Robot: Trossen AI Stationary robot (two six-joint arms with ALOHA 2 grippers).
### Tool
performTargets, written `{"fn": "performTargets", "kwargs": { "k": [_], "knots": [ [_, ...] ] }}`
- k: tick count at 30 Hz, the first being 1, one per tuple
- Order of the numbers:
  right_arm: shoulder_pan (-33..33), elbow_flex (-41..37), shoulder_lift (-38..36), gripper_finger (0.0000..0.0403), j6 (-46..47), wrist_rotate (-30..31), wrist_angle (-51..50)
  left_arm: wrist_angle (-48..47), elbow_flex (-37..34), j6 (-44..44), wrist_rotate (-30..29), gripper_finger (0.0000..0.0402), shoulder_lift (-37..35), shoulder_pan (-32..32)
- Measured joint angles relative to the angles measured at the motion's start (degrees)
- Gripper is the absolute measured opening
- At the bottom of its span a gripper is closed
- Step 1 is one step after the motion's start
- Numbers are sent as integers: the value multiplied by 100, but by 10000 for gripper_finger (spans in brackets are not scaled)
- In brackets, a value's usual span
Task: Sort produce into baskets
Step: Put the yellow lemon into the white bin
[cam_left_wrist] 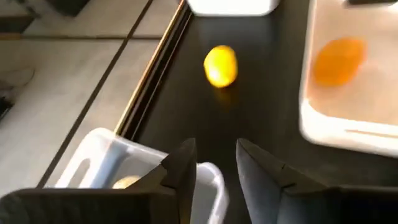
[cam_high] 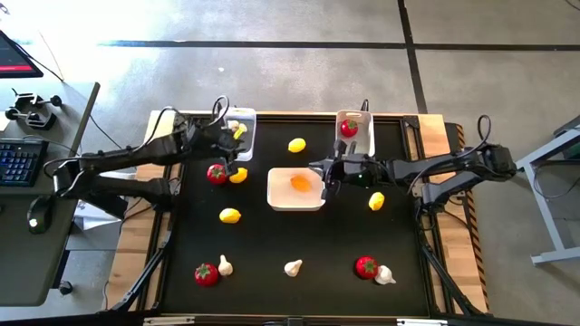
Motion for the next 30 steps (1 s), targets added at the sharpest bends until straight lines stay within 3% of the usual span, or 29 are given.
{"fn": "performTargets", "kwargs": {
  "k": [8,17,23,30],
  "knots": [
    [29,0,535,128,-247,-11,849,1064,-788,-526,-44,66,-507,-737],
    [22,140,1086,211,-320,-215,1660,2590,-1758,-585,-8,8,-1036,-848],
    [15,655,1549,222,-411,-241,1609,2053,-1870,-1089,353,3,-1254,-895],
    [16,1076,1577,222,-496,-160,769,921,-1549,-1719,260,22,-1043,-1152]
  ]
}}
